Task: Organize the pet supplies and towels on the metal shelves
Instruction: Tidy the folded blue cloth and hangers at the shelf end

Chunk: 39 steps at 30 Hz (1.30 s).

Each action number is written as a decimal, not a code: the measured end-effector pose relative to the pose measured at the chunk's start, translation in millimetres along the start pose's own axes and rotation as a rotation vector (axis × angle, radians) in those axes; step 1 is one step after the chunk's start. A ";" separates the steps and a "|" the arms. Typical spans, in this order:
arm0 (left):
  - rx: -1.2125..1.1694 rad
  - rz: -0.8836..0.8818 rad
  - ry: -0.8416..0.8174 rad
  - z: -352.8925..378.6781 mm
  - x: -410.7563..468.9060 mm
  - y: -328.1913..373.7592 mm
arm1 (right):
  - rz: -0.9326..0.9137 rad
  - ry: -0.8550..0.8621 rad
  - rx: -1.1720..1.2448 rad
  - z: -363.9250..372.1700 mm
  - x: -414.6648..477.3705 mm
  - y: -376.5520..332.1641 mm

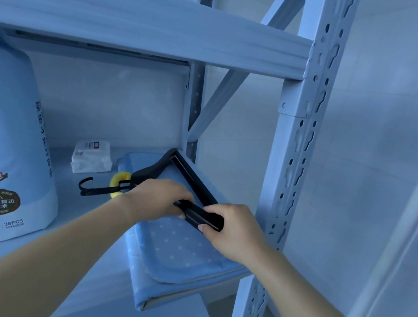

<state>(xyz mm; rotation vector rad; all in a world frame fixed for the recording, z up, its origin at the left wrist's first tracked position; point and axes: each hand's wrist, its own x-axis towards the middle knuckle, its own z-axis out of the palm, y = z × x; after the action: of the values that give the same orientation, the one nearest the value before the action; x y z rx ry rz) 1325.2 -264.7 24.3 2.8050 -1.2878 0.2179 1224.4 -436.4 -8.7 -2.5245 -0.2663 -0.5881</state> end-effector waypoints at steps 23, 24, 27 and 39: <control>-0.266 -0.382 0.270 24.2 -108.2 56.7 | -0.034 -0.153 0.094 -25.0 -48.2 36.0; -0.264 -0.381 0.256 23.7 -110.0 61.8 | -0.037 -0.174 0.094 -25.7 -48.8 37.1; -0.278 -0.377 0.186 23.6 -115.3 76.9 | -0.068 -0.265 0.106 -27.7 -50.8 41.5; -0.166 -0.440 0.102 30.0 -112.0 118.4 | -0.197 -0.234 0.091 -22.1 -57.5 68.9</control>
<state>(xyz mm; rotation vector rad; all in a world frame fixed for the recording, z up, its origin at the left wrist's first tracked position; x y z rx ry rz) 1166.6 -260.9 -23.7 2.7985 -0.6124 0.2167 1186.2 -510.1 -49.3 -2.4942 -0.6190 -0.3437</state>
